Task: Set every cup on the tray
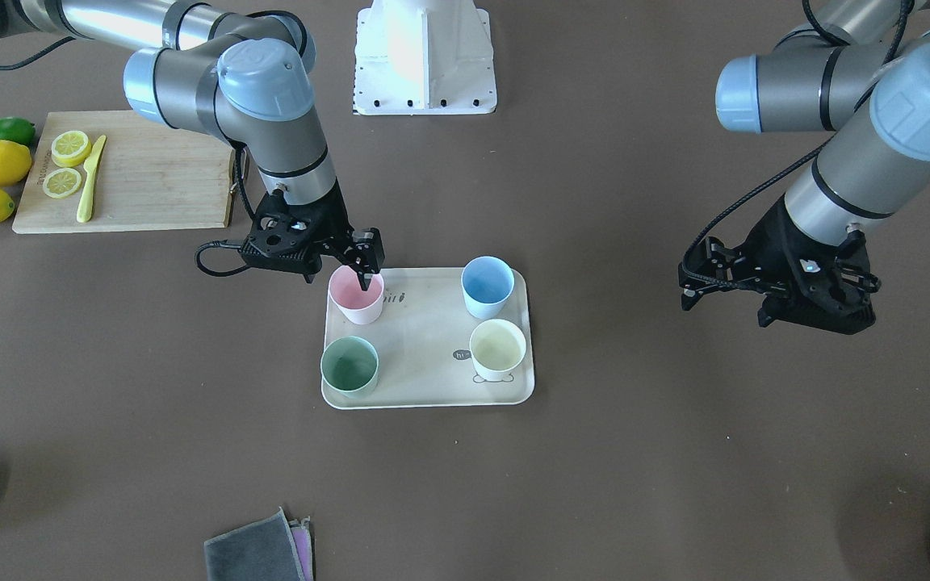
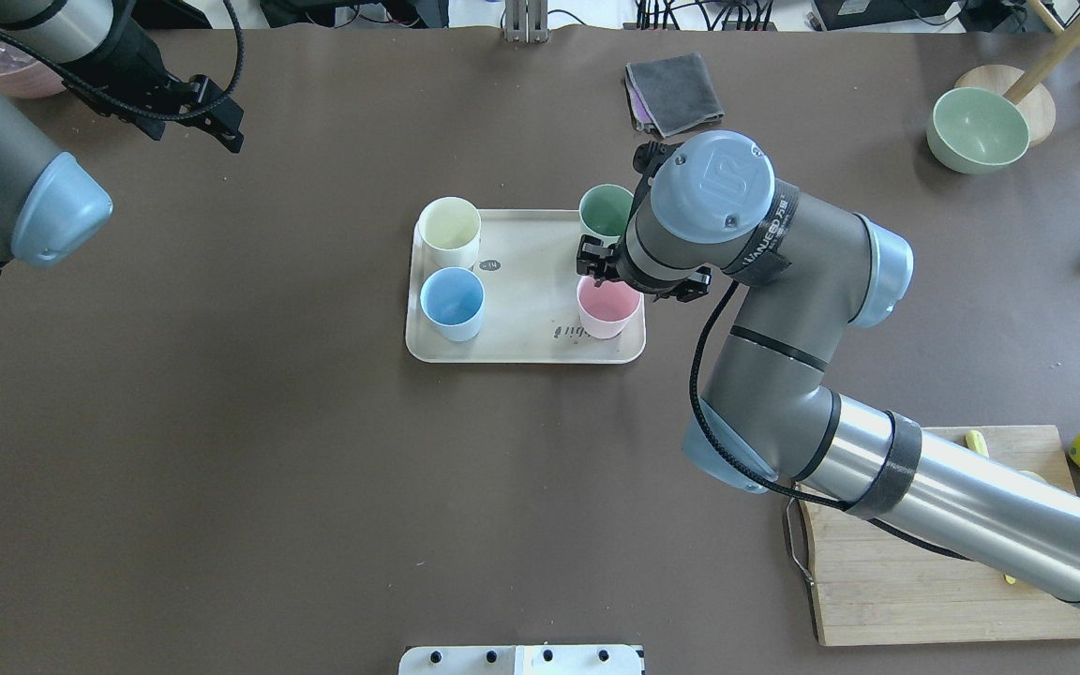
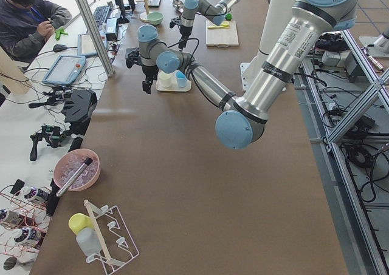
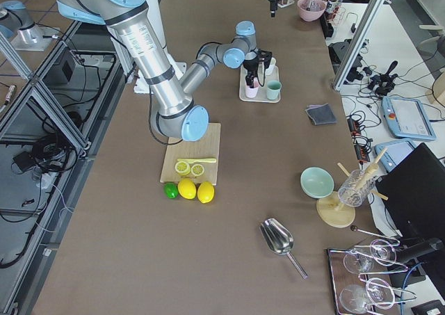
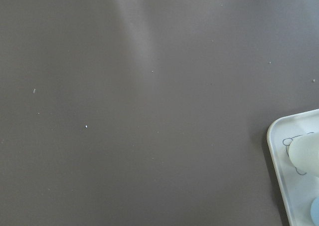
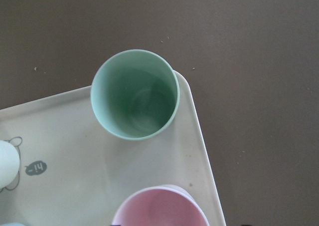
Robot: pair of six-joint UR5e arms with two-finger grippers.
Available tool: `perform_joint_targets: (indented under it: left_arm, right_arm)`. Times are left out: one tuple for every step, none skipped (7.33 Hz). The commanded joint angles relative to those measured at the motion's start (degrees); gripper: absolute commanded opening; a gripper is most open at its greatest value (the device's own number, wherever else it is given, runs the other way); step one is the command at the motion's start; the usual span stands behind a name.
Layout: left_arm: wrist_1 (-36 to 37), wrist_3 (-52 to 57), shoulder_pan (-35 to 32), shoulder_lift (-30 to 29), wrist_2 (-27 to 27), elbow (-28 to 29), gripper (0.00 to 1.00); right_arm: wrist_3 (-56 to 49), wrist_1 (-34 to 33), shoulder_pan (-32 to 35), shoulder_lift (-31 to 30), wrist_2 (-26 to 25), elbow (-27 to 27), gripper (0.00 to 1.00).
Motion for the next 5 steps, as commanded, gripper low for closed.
perform_joint_targets:
  left_arm:
    - [0.54, 0.43, -1.90, 1.06, -0.02, -0.17, 0.97]
    - [0.89, 6.27, -4.35, 3.43, -0.02, -0.09, 0.97]
    - [2.29, 11.63, -7.07, 5.80, -0.02, -0.35, 0.97]
    - [4.39, 18.13, -10.32, 7.74, -0.11, -0.52, 0.97]
    - [7.81, 24.54, -13.31, 8.63, -0.11, -0.44, 0.97]
  right_arm:
    - [-6.95, -0.16, 6.92, -2.95, 4.99, 2.05, 1.00]
    - [-15.00, -0.16, 12.88, -8.02, 9.11, 4.14, 1.00]
    - [-25.52, -0.16, 19.64, -14.33, 13.68, 6.08, 1.00]
    - [-38.42, -0.24, 28.06, -19.88, 19.73, 5.23, 1.00]
    - [-52.38, -0.50, 35.54, -24.02, 24.14, 3.22, 1.00]
